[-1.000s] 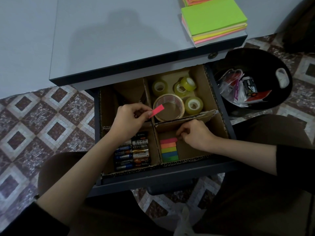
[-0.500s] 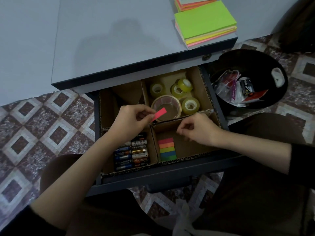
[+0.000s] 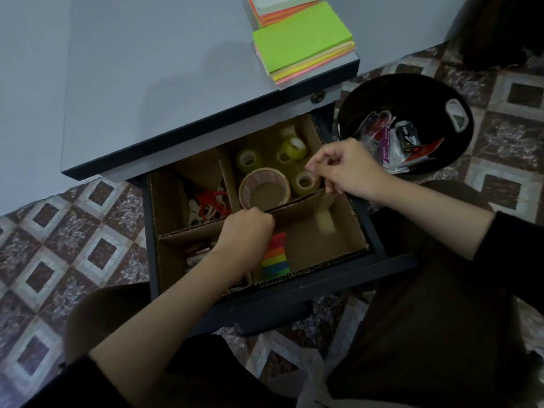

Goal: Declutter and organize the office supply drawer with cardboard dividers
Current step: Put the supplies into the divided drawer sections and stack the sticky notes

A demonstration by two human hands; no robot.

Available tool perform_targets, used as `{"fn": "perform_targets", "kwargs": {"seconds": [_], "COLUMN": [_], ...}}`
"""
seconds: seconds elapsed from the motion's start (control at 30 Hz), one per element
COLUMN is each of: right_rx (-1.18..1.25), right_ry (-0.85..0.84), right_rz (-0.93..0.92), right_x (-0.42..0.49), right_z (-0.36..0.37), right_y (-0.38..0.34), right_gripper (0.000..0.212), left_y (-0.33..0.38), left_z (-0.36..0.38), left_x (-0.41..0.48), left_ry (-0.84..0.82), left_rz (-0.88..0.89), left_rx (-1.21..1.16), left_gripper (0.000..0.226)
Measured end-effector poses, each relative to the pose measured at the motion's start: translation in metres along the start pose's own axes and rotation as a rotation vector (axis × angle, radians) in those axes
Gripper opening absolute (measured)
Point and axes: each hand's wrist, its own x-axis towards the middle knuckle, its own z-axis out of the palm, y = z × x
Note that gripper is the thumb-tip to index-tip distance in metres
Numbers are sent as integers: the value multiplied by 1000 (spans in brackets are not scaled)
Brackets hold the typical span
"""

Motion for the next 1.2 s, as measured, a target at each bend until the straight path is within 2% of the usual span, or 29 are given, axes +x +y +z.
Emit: {"fn": "perform_targets", "kwargs": {"seconds": [0.27, 0.67, 0.97, 1.2], "right_rx": [52, 92, 109, 106], "right_ry": [22, 35, 27, 34], "right_rz": [11, -47, -38, -23], "right_x": [5, 3, 3, 3], "right_z": [0, -1, 0, 1], "right_y": [8, 16, 15, 15], "right_gripper": [12, 13, 15, 17], "left_y": [16, 21, 23, 18], "left_z": [15, 18, 16, 21], "left_x": [11, 15, 14, 10], "left_ry": [-31, -26, -28, -67], "left_rz": [-102, -120, -88, 73], "left_rx": [36, 111, 142, 48], "left_gripper": [20, 22, 23, 28]}}
